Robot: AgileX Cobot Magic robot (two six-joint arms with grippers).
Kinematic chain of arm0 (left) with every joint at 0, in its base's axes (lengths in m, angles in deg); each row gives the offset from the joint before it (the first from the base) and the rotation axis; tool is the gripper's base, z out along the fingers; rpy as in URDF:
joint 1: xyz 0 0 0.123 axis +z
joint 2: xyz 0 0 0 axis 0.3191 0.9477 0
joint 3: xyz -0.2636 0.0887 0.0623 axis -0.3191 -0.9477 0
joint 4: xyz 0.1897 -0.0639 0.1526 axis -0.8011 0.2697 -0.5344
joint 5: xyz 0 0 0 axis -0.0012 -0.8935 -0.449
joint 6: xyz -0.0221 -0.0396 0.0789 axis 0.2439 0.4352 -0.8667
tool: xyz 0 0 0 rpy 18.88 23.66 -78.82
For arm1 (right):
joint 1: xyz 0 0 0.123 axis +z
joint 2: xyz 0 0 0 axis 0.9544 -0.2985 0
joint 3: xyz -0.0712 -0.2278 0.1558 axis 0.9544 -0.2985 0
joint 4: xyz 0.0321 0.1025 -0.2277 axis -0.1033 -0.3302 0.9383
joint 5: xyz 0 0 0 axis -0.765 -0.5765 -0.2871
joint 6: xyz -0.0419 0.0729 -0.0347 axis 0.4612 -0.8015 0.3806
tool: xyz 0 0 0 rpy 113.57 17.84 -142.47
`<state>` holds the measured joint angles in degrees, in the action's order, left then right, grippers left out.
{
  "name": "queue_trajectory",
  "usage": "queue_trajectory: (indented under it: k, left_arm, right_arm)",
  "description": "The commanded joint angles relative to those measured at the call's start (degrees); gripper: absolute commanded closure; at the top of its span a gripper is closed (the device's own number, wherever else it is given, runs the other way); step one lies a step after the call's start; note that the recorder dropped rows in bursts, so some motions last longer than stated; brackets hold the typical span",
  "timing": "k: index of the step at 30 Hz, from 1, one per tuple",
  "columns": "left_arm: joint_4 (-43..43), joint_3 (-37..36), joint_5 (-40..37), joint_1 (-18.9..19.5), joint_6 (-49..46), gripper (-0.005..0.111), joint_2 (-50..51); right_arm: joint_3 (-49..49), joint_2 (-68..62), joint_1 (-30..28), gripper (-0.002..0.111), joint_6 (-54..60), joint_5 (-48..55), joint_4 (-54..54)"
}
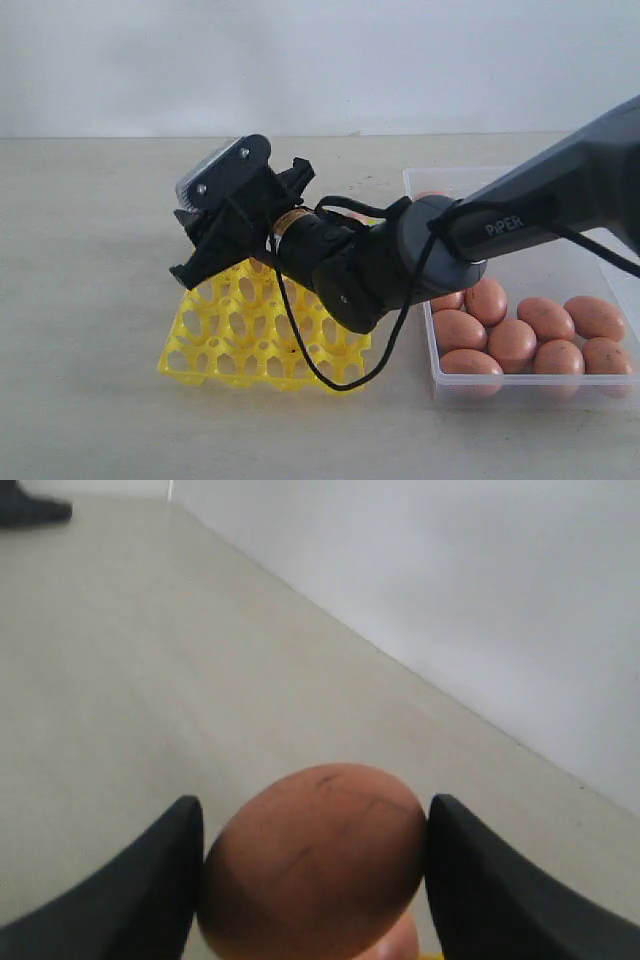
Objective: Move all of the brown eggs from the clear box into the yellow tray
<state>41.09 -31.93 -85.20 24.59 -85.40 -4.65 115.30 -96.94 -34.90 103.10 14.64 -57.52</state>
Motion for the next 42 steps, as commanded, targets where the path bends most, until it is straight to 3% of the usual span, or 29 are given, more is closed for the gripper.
queue_trajectory:
  k: [1, 3, 4, 7, 10, 12, 15, 21, 27, 29, 31, 33, 35, 37, 39, 40, 42]
  left_arm:
    - [0.03, -0.21, 0.22, 0.16, -0.23, 0.103, -0.18]
    - [0.03, -0.21, 0.22, 0.16, -0.23, 0.103, -0.18]
    - [0.03, -0.21, 0.22, 0.16, -0.23, 0.103, -0.18]
    - [0.03, -0.21, 0.22, 0.16, -0.23, 0.103, -0.18]
    - [0.03, -0.21, 0.46, 0.16, -0.23, 0.103, -0.18]
    - [0.03, -0.21, 0.46, 0.16, -0.23, 0.103, -0.18]
    - [0.03, -0.21, 0.46, 0.16, -0.23, 0.103, -0.18]
    - [0.03, -0.21, 0.46, 0.16, -0.23, 0.103, -0.18]
    - [0.03, -0.21, 0.46, 0.16, -0.23, 0.103, -0.18]
    - [0.03, -0.21, 0.46, 0.16, -0.23, 0.103, -0.18]
    - [0.03, -0.21, 0.46, 0.16, -0.23, 0.103, -0.18]
    - [0.03, -0.21, 0.25, 0.16, -0.23, 0.103, -0.18]
    - [0.03, -0.21, 0.25, 0.16, -0.23, 0.103, -0.18]
    - [0.03, -0.21, 0.25, 0.16, -0.23, 0.103, -0.18]
    - [0.03, -0.21, 0.25, 0.16, -0.23, 0.103, -0.18]
    - [0.03, -0.21, 0.25, 0.16, -0.23, 0.103, -0.18]
    - [0.03, -0.21, 0.25, 0.16, -0.23, 0.103, -0.18]
  right_arm:
    - [1.06, 3.51, 0.52, 0.108, -24.72, 3.32, 2.06]
    - [1.06, 7.29, 0.79, 0.108, -44.59, 5.97, 17.63]
    - [1.06, 8.0, 0.79, 0.108, -48.2, 5.73, 22.44]
    - [1.06, 11.5, 0.79, 0.108, -66.22, 8.57, 56.57]
    - [1.06, 14.37, 0.79, 0.108, -94.41, 28.03, 82.31]
    - [1.06, 15.93, 0.79, 0.108, -103.46, 41.85, 85.69]
    - [2.27, 17.21, 0.79, 0.108, -103.52, 58.02, 86.76]
    - [6.78, 16.71, 0.79, 0.108, -113.11, 54.01, 101.38]
    - [7.42, 16.5, 0.79, 0.108, -106.58, 57.52, 101.38]
    - [7.42, 16.5, 0.79, 0.108, -92.86, 57.09, 101.38]
    - [7.42, 16.5, 0.79, 0.108, -70.61, 56.67, 101.38]
    - [7.42, 16.5, 0.79, 0.108, -55.2, 59.68, 101.38]
    - [7.42, 16.5, 0.79, 0.108, -46.42, 63.49, 101.38]
    - [7.42, 16.5, 0.79, 0.108, -40.16, 71.95, 101.38]
    - [7.42, 16.5, 0.33, 0.108, -42.12, 88.01, 101.38]
    - [7.42, 16.5, -0.63, 0.108, -45.12, 97.56, 98.05]
    - [7.42, 16.5, -1.83, 0.108, -43.77, 103.45, 88.51]
